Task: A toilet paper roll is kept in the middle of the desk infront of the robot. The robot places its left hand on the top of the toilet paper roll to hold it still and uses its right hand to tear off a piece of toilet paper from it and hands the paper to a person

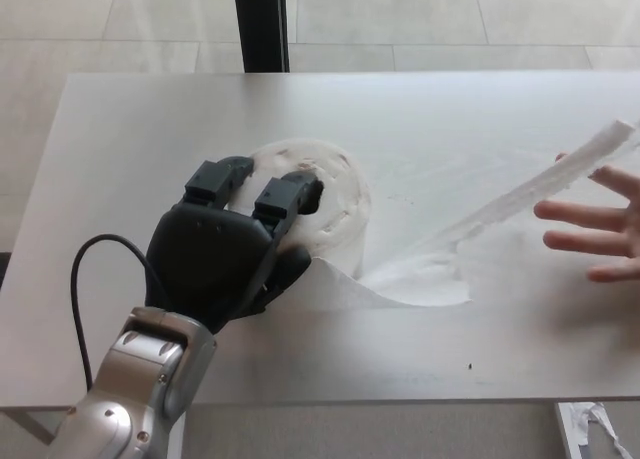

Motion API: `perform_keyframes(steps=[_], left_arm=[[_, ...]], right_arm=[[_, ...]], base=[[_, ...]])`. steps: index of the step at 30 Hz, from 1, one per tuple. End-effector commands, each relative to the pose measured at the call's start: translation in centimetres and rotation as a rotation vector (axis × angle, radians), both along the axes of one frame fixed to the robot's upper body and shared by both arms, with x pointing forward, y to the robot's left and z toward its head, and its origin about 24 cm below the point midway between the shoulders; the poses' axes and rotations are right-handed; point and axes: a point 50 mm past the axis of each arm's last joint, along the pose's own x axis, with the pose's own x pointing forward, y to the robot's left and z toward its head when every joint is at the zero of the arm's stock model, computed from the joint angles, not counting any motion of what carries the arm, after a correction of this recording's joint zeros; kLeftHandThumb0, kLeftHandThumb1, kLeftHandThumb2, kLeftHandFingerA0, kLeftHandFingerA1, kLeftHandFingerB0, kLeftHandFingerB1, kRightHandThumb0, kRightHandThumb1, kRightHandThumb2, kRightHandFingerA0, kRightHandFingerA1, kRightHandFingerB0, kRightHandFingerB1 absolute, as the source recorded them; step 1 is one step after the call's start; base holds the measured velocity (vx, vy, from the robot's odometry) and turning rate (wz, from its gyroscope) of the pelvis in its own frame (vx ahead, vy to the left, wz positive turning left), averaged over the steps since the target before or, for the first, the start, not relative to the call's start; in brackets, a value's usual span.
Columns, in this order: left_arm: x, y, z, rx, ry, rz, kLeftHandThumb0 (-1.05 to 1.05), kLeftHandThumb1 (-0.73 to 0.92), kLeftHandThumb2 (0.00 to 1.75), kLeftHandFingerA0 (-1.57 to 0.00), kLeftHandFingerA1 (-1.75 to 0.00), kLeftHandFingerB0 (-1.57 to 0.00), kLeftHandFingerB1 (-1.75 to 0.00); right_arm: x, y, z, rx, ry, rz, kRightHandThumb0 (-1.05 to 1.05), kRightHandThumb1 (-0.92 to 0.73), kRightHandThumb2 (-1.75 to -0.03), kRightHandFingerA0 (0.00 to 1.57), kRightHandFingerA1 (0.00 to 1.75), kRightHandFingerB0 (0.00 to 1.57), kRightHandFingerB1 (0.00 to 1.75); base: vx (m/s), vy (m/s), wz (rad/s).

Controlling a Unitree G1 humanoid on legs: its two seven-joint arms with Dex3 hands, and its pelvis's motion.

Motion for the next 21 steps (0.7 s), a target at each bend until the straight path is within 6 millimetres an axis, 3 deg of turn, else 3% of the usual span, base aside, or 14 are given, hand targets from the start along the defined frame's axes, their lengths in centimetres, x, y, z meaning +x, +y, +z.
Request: perform_keyframes(steps=[1,2,10,14,16,17,18,21], left_arm=[[-3.7,2.5,-6.7,0.132,0.393,0.045,-0.67,0.69,1.03,-0.29,-0.58,-0.36,-0.55],[-3.8,2.5,-6.7,0.129,0.400,0.047,-0.61,0.83,0.65,-0.33,-0.51,-0.40,-0.42],[-4.3,2.9,-7.2,0.145,0.428,0.056,-0.61,0.85,0.65,-0.33,-0.49,-0.38,-0.41],[-4.7,2.6,-7.5,0.156,0.427,0.048,-0.62,0.85,0.65,-0.34,-0.48,-0.39,-0.39],[-4.8,2.5,-7.6,0.148,0.438,0.044,-0.61,0.85,0.65,-0.32,-0.48,-0.38,-0.39],[-4.8,2.2,-7.6,0.150,0.432,0.035,-0.61,0.85,0.65,-0.33,-0.48,-0.38,-0.39],[-4.9,2.0,-7.6,0.151,0.424,0.025,-0.60,0.84,0.65,-0.34,-0.49,-0.40,-0.40],[-5.2,1.7,-7.7,0.155,0.430,0.018,-0.62,0.86,0.65,-0.32,-0.48,-0.39,-0.39]], right_arm=[[-1.1,-2.5,3.0,-0.035,-0.150,-0.107,-0.23,-0.62,-1.04,0.93,1.75,0.77,1.59],[-1.7,-3.5,3.8,-0.062,-0.166,-0.145,-0.21,-0.56,-1.13,0.93,1.75,0.78,1.58],[-4.2,-6.8,6.5,-0.102,-0.229,-0.241,-0.28,-0.61,-1.04,0.97,1.75,0.82,1.59],[-5.6,-8.3,7.3,-0.125,-0.234,-0.302,-0.24,-0.54,-1.09,1.02,1.75,0.84,1.56],[-5.7,-8.3,7.5,-0.137,-0.267,-0.286,-0.25,-0.57,-0.99,0.98,1.75,0.80,1.58],[-5.7,-8.2,7.6,-0.169,-0.253,-0.300,-0.21,-0.56,-1.05,1.14,1.71,0.82,1.44],[-5.5,-7.9,7.6,-0.198,-0.256,-0.288,-0.23,-0.54,-1.06,0.99,1.75,0.83,1.58],[-5.5,-7.6,7.8,-0.285,-0.249,-0.275,-0.21,-0.52,-1.13,0.96,1.75,0.82,1.60]], base=[[0.00,0.000,0.00],[0.00,0.000,0.00],[0.00,0.000,0.00],[0.00,0.000,0.00],[0.00,0.000,0.00],[0.00,0.000,0.00],[0.00,0.000,0.00],[0.00,0.000,0.00]])
